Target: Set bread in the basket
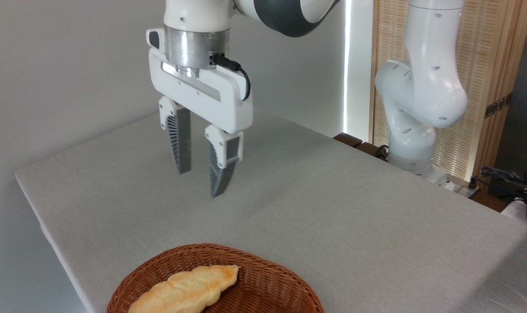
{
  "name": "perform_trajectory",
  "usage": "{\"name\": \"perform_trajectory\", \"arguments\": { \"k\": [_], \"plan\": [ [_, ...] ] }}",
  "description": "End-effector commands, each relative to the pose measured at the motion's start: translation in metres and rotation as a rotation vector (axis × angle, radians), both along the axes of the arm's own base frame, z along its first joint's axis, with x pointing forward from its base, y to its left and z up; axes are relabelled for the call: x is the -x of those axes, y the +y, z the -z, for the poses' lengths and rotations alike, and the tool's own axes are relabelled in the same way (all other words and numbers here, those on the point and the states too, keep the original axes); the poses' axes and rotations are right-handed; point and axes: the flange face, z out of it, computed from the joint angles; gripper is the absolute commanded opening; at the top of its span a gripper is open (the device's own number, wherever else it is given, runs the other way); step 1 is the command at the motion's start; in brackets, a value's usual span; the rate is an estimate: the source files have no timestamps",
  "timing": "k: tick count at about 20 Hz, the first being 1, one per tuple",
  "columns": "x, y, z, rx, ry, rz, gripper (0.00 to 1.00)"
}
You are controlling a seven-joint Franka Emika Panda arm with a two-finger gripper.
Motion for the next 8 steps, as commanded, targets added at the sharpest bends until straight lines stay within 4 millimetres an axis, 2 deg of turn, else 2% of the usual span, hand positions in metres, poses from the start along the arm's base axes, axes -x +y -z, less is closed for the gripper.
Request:
{"name": "perform_trajectory", "arguments": {
  "k": [1,3,8],
  "plan": [
    [0.004,-0.0017,0.0047,-0.055,0.065,-0.057,1.0],
    [0.005,-0.01,0.0079,-0.072,0.081,-0.068,1.0],
    [0.0049,-0.0095,0.009,-0.092,0.084,-0.072,1.0]
  ]
}}
